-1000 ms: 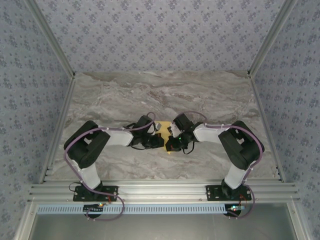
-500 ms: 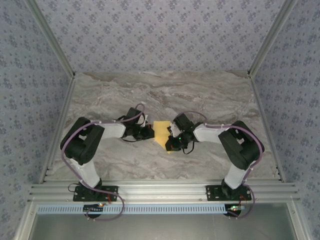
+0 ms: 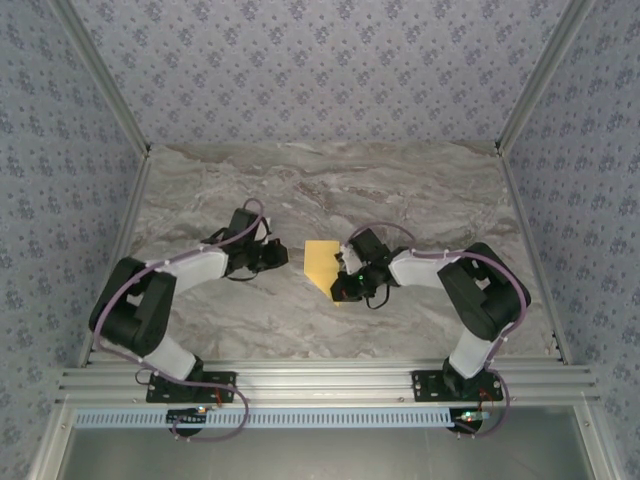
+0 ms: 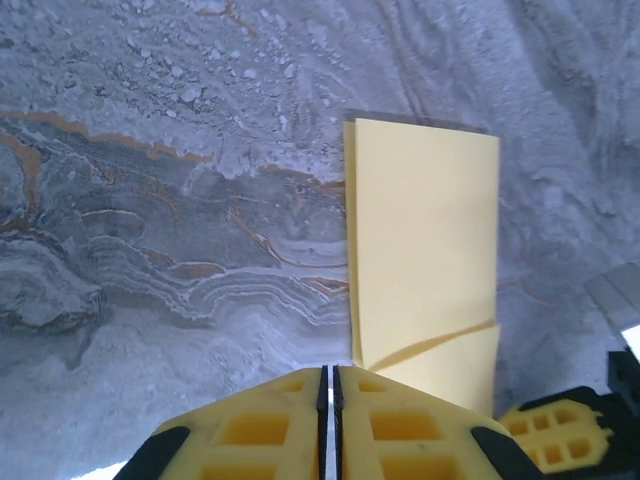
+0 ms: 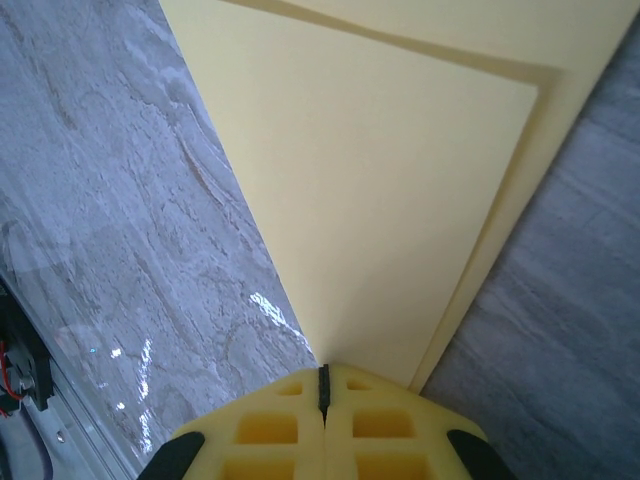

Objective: Fold a paper plane with a square sheet of paper (fold left side to right side)
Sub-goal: Third fold the triangle at the center of the table, then fourth fold the wing at the center of the table.

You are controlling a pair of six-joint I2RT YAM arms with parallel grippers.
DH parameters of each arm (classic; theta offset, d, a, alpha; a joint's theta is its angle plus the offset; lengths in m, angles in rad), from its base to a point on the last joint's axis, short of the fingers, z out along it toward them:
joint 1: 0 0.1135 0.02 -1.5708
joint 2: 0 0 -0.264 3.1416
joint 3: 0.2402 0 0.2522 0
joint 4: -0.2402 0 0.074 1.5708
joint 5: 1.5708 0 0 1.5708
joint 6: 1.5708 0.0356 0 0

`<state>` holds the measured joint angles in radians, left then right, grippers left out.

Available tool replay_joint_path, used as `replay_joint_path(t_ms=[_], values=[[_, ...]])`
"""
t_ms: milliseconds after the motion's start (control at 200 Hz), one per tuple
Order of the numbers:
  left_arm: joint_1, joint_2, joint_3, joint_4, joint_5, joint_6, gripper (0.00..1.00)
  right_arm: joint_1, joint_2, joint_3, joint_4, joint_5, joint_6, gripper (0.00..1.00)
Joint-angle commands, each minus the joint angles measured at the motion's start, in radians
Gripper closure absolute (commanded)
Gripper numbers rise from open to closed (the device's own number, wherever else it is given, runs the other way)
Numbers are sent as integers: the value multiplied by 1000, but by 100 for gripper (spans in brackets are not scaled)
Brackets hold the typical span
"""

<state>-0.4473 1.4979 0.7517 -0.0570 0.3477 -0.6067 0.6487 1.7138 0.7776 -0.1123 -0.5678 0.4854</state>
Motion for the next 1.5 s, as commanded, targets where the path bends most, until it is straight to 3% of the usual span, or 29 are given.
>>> replay_joint_path(t_ms=[0, 165, 430, 675, 774, 844, 1259, 1494], values=[[-3, -50, -45, -18, 16, -28, 87, 6, 36, -78, -114, 45, -5, 100], [-14, -45, -126, 126, 126, -126, 82, 7, 31, -101, -69, 35, -13, 100], [-51, 33, -133, 267, 163, -213, 70, 10, -80, -36, -75, 20, -42, 95], [-83, 101, -92, 297, 159, -236, 58, -4, -188, 36, -181, 118, -123, 71], [-89, 109, -86, 299, 152, -242, 54, -16, -183, 52, -196, 170, -158, 58], [-95, 116, -85, 301, 145, -247, 52, -42, -154, 61, -176, 151, -169, 55], [-122, 154, -74, 313, 137, -265, 47, -81, 7, 161, -131, 72, -222, 59], [-131, 172, -63, 314, 137, -275, 46, -87, 32, 166, -134, 84, -225, 86]])
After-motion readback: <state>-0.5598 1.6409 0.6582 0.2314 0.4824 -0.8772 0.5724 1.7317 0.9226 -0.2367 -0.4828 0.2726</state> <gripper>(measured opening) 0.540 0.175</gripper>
